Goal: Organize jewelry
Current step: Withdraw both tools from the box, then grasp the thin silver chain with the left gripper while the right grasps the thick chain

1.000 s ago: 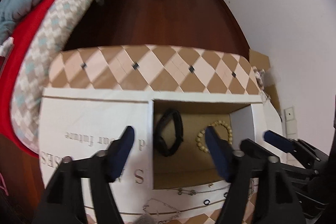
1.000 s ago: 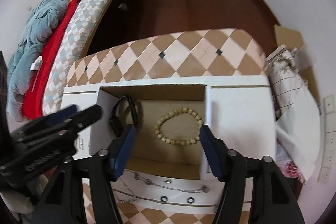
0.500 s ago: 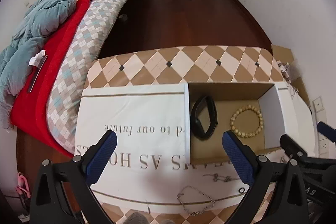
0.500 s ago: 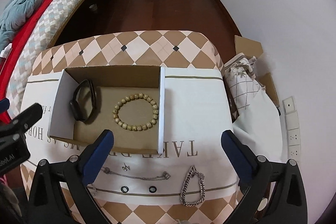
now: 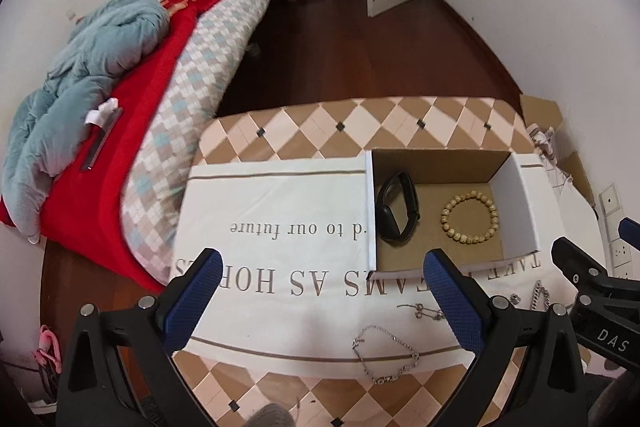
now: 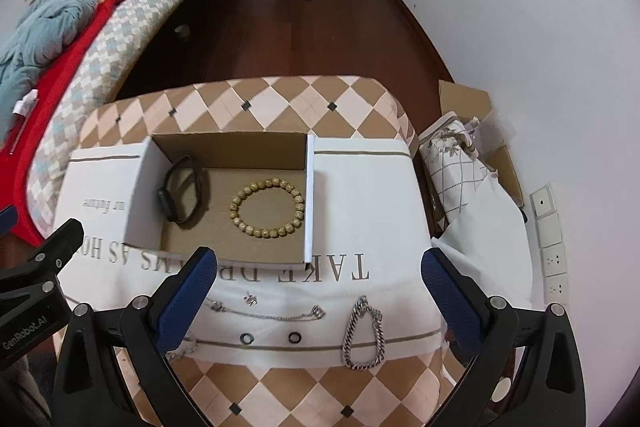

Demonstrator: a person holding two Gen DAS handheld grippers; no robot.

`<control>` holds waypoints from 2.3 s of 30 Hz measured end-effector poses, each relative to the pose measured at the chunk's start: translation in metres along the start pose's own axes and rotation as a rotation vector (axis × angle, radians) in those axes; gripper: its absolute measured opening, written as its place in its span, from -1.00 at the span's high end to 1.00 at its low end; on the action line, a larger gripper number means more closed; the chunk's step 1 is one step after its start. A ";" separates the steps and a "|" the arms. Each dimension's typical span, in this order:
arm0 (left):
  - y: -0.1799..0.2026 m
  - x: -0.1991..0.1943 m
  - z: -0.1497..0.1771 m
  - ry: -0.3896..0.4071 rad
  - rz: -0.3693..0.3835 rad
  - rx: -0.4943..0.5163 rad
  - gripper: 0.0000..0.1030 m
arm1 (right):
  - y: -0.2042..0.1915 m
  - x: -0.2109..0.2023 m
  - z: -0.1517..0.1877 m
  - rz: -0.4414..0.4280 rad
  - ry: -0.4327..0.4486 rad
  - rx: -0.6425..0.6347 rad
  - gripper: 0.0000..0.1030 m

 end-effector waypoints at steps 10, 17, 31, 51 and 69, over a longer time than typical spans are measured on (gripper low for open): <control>-0.010 -0.077 0.016 0.124 0.007 -0.021 -0.99 | -0.004 -0.072 0.017 -0.018 0.116 0.005 -1.00; -0.016 -0.124 0.026 0.199 0.015 -0.036 -0.99 | -0.006 -0.118 0.034 -0.025 0.185 0.011 -1.00; -0.026 -0.150 0.057 0.235 0.014 -0.088 -0.99 | -0.007 -0.163 0.060 -0.075 0.252 0.035 -1.00; -0.048 0.031 0.126 -0.073 -0.131 -0.112 -0.99 | 0.088 0.075 0.153 -0.093 -0.143 0.386 -0.19; -0.003 0.086 0.142 -0.254 0.059 -0.095 -0.96 | 0.077 0.070 0.162 -0.123 -0.100 0.288 0.94</control>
Point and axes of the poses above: each gripper's, at about its wrist camera, not at the fingertips, and x roughly the way its jaws point, y to its right, z to its underside, the point moved 9 cm from there along x, roughly the way its jaws point, and after that the axes turned 3 degrees about -y, right-handed, at the moved point
